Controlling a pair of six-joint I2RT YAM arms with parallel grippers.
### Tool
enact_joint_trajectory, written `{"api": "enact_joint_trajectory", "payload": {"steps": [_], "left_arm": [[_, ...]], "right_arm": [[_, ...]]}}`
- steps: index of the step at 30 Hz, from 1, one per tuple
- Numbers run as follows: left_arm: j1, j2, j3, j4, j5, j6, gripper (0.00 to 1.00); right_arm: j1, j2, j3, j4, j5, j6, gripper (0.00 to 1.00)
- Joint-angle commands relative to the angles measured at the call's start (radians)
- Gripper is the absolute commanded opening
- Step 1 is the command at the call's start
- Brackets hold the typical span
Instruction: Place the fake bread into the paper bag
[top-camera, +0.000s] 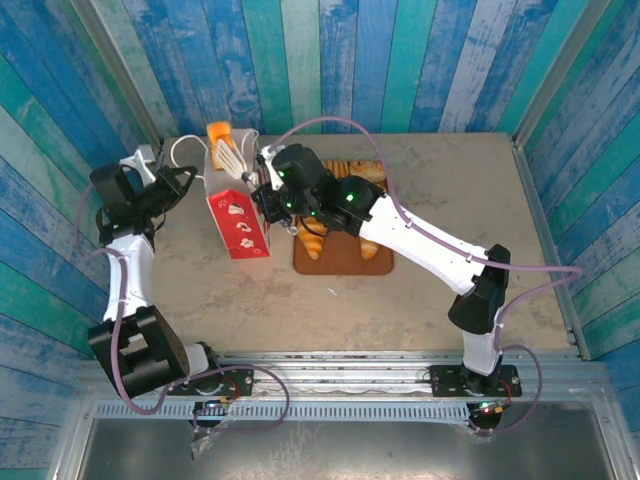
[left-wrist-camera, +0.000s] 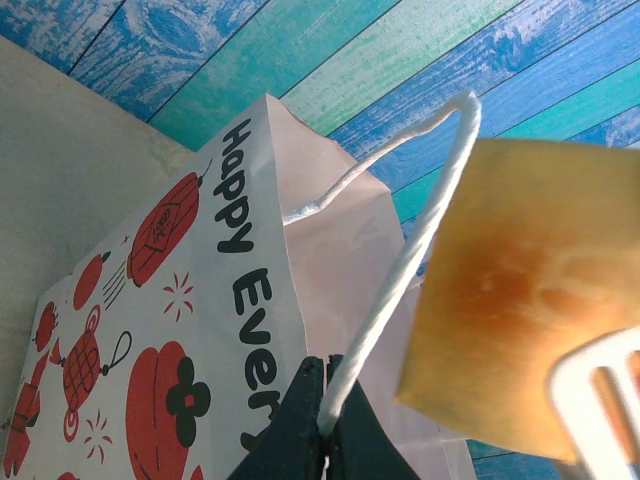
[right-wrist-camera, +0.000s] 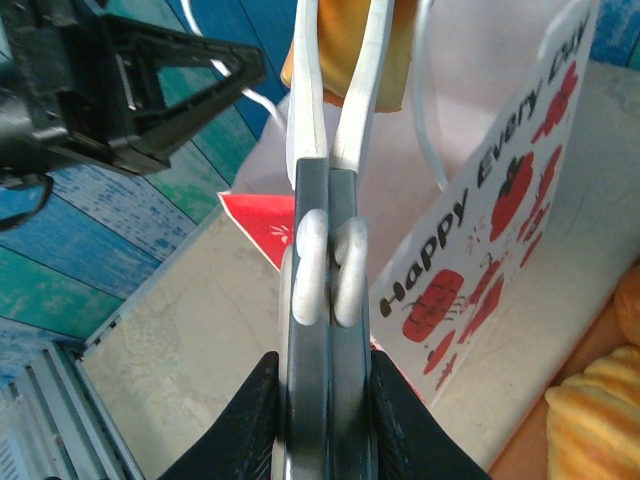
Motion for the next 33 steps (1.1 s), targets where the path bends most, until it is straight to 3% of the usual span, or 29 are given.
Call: {"api": "enact_joint_trajectory", "payload": {"steps": [1,33], "left_arm": [[0.002,-0.050,-0.010,0.010,-0.001,0.004,0.00],[0.003,-0.064,-0.017,0.038,0.029,-0.009,0.01]], "right_arm": [[-0.005,0.021,0.061,-0.009,0.024,0.023,0.11],[-0.022,0.134,0.160,-0.065,-0.051,0.111,0.22]]}}
